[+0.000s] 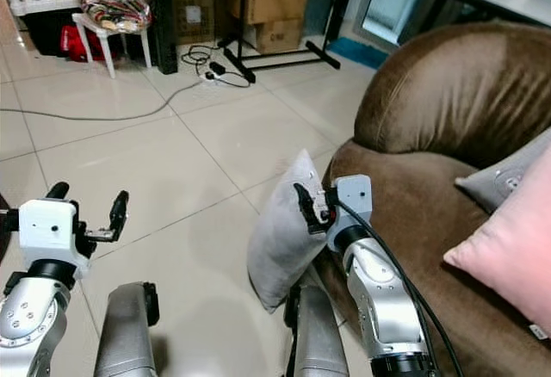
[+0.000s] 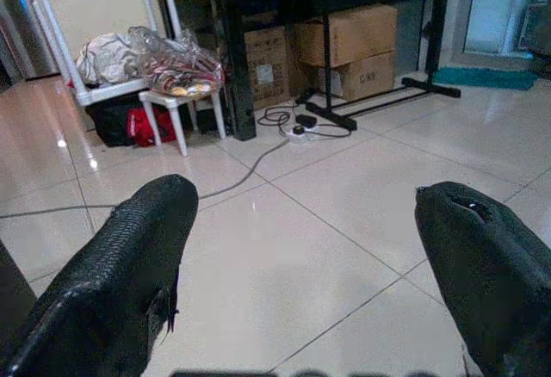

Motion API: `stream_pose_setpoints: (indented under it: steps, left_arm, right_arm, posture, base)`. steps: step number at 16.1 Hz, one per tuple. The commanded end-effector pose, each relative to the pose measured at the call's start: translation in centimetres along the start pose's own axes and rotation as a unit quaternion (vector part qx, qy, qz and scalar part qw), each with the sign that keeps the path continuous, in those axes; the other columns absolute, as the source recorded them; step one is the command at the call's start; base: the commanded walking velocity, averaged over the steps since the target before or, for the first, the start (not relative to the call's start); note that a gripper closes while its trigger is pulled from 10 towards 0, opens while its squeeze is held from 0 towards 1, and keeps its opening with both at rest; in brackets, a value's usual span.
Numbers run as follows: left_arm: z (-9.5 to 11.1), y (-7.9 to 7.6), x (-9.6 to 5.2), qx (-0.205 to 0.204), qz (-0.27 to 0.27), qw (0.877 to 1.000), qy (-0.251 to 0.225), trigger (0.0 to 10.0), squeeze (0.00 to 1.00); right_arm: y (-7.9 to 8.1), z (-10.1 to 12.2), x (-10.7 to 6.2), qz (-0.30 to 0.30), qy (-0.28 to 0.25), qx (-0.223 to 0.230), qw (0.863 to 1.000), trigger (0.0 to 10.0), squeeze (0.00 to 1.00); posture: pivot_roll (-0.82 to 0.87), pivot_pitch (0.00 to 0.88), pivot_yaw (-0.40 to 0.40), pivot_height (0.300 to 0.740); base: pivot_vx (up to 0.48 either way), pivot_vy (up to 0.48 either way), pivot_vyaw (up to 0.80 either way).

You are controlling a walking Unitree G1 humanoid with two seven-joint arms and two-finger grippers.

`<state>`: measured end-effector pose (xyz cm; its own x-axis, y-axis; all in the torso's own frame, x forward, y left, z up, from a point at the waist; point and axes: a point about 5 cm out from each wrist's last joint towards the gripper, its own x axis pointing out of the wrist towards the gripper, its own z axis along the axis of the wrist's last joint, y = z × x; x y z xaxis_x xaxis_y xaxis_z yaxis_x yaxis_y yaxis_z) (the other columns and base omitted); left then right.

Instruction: Move the pillow to the sofa from floor

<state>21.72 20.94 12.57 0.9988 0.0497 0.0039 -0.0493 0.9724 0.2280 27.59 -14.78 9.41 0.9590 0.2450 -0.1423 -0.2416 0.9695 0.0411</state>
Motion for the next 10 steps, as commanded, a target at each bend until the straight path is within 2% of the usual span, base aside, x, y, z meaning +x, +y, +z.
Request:
stream_pose_setpoints:
  steps: [1, 3, 6, 10]
  left_arm:
    - [0.5, -0.3, 0.0, 0.000, -0.007, 1.000, -0.010, 10.0, 1.00]
    - [0.5, -0.3, 0.0, 0.002, -0.008, 1.000, -0.010, 10.0, 1.00]
    - [0.5, -0.2, 0.0, 0.005, -0.011, 1.000, -0.011, 10.0, 1.00]
    - [0.6, -0.1, 0.2, 0.010, -0.020, 1.000, -0.013, 10.0, 1.00]
  right_arm:
    - [-0.5, 0.5, 0.0, -0.004, -0.005, 0.000, 1.000, 10.0, 1.00]
    - [-0.8, 0.6, 0.1, -0.016, -0.014, -0.015, 1.000, 10.0, 1.00]
    - [-1.1, 0.6, 0.3, -0.031, -0.016, -0.021, 0.999, 10.0, 1.00]
    - [-1.5, 0.2, 0.2, -0.059, -0.004, -0.006, 0.998, 10.0, 1.00]
  posture:
    - [0.00, 0.000, -0.132, 0.491]
    - [0.00, 0.000, -0.137, 0.491]
    - [0.00, 0.000, -0.129, 0.491]
    - [0.00, 0.000, -0.110, 0.491]
  base:
    - [0.000, 0.000, 0.79]
    - [0.000, 0.000, 0.77]
    - [0.000, 0.000, 0.00]
    - [0.000, 0.000, 0.00]
